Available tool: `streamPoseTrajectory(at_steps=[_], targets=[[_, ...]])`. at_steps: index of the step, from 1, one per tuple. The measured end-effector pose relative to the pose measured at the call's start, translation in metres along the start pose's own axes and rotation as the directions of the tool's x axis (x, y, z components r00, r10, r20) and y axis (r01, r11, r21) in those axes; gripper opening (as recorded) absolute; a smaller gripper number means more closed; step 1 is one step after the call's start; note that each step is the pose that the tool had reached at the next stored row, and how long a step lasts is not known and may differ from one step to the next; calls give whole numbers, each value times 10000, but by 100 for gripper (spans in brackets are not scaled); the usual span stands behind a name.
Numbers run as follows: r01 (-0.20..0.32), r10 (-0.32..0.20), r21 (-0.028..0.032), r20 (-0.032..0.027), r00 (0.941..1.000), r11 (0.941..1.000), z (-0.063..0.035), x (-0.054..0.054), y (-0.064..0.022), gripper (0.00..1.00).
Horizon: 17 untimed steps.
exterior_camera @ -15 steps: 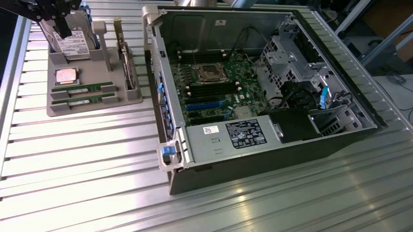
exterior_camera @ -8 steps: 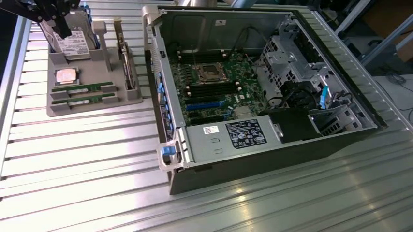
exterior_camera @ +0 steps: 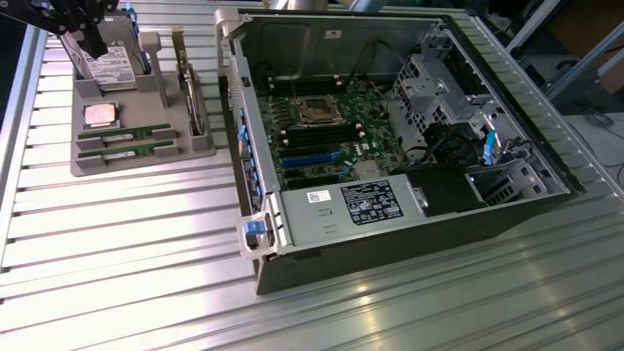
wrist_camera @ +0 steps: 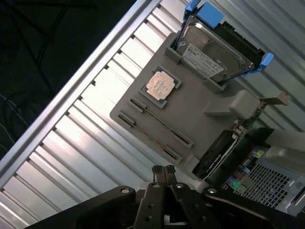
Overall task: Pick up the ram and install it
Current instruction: 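Pick up the ram and move it above insertion slot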
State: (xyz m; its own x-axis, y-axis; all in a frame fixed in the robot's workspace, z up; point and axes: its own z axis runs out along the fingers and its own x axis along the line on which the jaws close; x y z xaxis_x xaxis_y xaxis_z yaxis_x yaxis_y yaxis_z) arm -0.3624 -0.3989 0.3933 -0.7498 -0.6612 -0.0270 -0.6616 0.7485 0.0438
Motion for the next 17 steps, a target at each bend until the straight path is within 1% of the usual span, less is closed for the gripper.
streamPoseTrajectory(at_steps=[6, 11, 16, 17], targets=[[525, -525, -14, -23, 9986, 9986, 0, 0, 0, 11], [989, -989, -29, -43, 9951, 9951, 0, 0, 0, 11], [1590, -1590, -48, -67, 9873, 9873, 0, 0, 0, 11], [1761, -1761, -54, -73, 9843, 9844, 0, 0, 0, 11]])
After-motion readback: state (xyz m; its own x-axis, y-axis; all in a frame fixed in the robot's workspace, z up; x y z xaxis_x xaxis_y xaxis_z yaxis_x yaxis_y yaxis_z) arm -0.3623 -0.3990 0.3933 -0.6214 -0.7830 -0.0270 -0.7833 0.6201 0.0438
